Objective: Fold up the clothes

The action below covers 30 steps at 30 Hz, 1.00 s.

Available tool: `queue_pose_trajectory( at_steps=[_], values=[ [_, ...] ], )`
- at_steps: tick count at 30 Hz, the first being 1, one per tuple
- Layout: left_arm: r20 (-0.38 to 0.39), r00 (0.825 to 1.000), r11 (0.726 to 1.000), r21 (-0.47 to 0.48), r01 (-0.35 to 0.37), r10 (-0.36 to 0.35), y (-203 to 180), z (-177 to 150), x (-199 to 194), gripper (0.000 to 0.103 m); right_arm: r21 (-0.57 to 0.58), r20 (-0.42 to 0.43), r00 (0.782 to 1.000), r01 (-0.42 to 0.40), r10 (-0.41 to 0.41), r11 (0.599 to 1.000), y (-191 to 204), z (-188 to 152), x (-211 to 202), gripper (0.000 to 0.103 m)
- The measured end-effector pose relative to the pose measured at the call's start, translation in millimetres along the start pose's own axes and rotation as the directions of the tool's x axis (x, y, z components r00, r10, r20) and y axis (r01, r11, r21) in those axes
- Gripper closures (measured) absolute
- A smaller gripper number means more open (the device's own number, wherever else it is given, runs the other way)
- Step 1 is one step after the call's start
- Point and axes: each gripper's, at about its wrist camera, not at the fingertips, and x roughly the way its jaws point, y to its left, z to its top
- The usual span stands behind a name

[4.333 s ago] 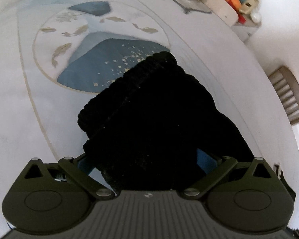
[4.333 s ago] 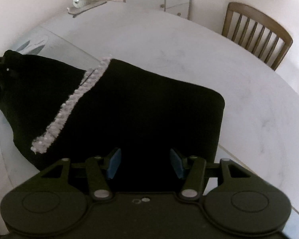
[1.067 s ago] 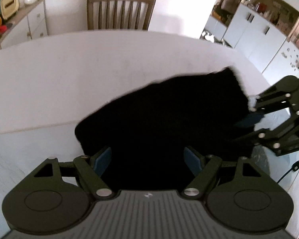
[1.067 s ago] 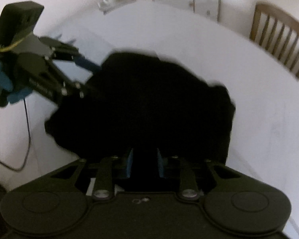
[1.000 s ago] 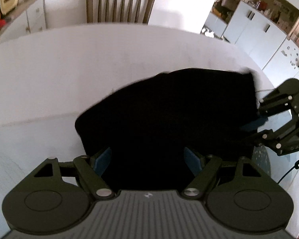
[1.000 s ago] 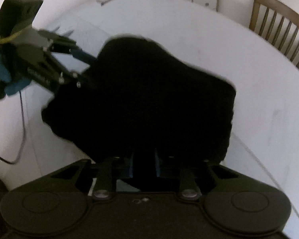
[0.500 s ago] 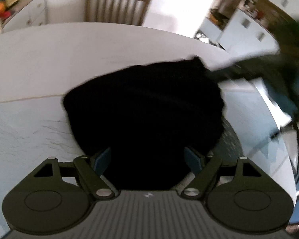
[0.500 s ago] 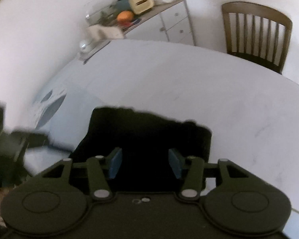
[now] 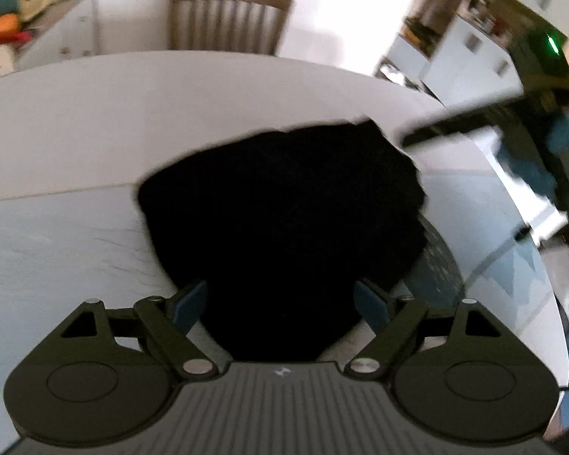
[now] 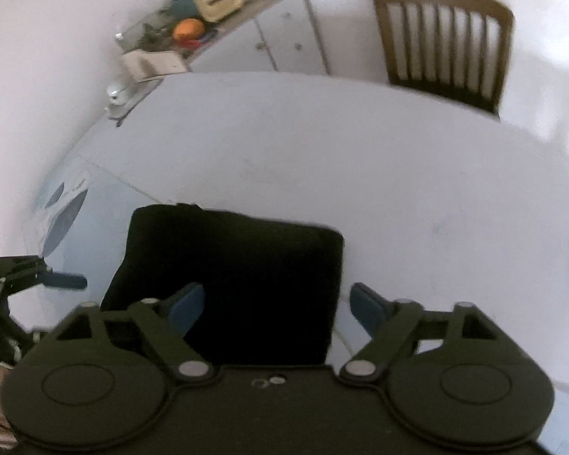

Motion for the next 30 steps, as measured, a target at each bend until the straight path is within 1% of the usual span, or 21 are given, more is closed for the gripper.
queue_pose_trajectory(
  at_steps=[2, 4, 6, 8, 11, 12, 13, 17, 19, 20, 21, 23, 26, 30],
  values=[
    [-0.003, 1.000, 0.998, -0.059, -0.026, 0.026, 13, 8, 6, 0.019, 0.066, -0.020, 0.999, -0.025, 0.027, 0.997, -8, -3, 8, 0.000],
    [-0.023, 1.000, 0.988, -0.152, -0.022, 0.019, 27, 15, 17, 0.019, 0.131, -0.034, 0.998, -0.052, 0.056, 0.990, -15, -5, 20, 0.000],
    [-0.049, 0.999, 0.963, -0.270, -0.001, -0.013, 45, 19, 31, 0.019, 0.192, -0.055, 0.996, -0.059, 0.071, 0.980, -21, -7, 34, 0.000],
    [-0.065, 0.997, 0.926, -0.376, 0.021, -0.049, 60, 17, 44, 0.019, 0.230, -0.084, 0.993, -0.059, 0.080, 0.971, -25, -11, 46, 0.000],
    [-0.091, 0.991, 0.889, -0.455, 0.048, -0.100, 69, 12, 58, 0.019, 0.273, -0.128, 0.985, -0.074, 0.112, 0.959, -30, -21, 58, 0.000],
    [-0.095, 0.989, 0.878, -0.476, 0.057, -0.115, 71, 11, 62, 0.016, 0.275, -0.124, 0.985, -0.085, 0.123, 0.958, -29, -23, 58, 0.000],
    [-0.084, 0.989, 0.877, -0.476, 0.068, -0.122, 70, 11, 63, 0.016, 0.274, -0.121, 0.984, -0.092, 0.129, 0.957, -28, -25, 58, 0.000],
    [-0.072, 0.984, 0.859, -0.501, 0.105, -0.162, 67, 13, 70, 0.015, 0.212, -0.120, 0.991, -0.038, 0.065, 0.976, -10, -28, 58, 0.000],
    [-0.079, 0.986, 0.871, -0.483, 0.088, -0.144, 62, 15, 71, 0.016, 0.188, -0.119, 0.992, -0.016, 0.039, 0.982, 0, -28, 57, 0.000],
    [-0.078, 0.988, 0.876, -0.475, 0.082, -0.135, 59, 14, 71, 0.024, 0.175, -0.119, 0.992, -0.006, 0.028, 0.984, 6, -28, 58, 0.000],
    [-0.076, 0.989, 0.880, -0.468, 0.077, -0.127, 57, 14, 71, 0.030, 0.162, -0.123, 0.992, -0.003, 0.023, 0.987, 16, -27, 62, 0.000],
    [-0.066, 0.990, 0.882, -0.465, 0.077, -0.121, 57, 13, 67, 0.033, 0.135, -0.129, 0.992, 0.005, 0.013, 0.991, 37, -24, 70, 0.000],
    [-0.057, 0.990, 0.884, -0.459, 0.091, -0.131, 62, 8, 62, 0.034, 0.093, -0.138, 0.990, 0.016, -0.003, 0.995, 68, -19, 82, 0.000],
    [-0.039, 0.991, 0.890, -0.446, 0.098, -0.129, 87, 1, 43, 0.034, 0.038, -0.149, 0.989, 0.030, -0.024, 0.999, 109, -13, 98, 0.000]
  ],
)
